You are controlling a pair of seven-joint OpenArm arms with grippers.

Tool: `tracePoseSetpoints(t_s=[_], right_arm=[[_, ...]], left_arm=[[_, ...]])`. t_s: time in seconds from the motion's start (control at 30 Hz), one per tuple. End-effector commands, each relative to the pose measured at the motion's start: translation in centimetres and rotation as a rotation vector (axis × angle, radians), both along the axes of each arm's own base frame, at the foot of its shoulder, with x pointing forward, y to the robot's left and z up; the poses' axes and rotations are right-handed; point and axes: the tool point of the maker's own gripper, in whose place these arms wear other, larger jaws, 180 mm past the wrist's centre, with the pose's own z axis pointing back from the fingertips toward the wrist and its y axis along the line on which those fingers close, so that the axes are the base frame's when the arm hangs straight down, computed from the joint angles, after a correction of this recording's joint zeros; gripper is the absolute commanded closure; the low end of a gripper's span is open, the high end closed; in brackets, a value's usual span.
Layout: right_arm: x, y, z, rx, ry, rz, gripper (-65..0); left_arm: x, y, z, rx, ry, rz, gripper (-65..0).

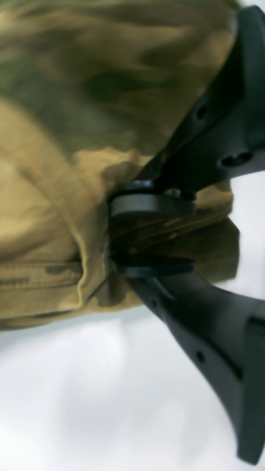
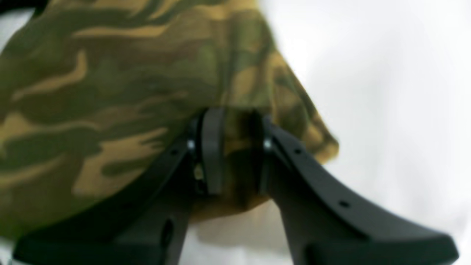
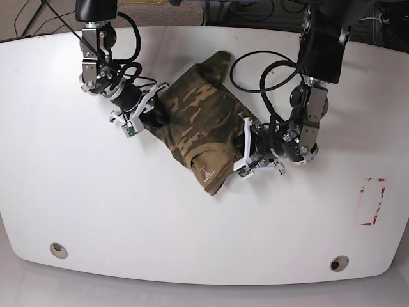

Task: Layout the t-shirt on the table in an organized manner, then fold the t-shirt properly
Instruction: 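Press and square the folded bundle with both grippers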

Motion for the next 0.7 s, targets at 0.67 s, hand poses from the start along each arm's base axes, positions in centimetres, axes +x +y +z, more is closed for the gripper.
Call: tracePoseSetpoints(t_s=[0.67], right_arm=[[3.6, -1.4, 10.2, -0.136, -0.225, -0.013, -12.4]], left_arm=[[4.0, -1.7, 13.7, -0.009, -0.357, -0.023, -13.8]])
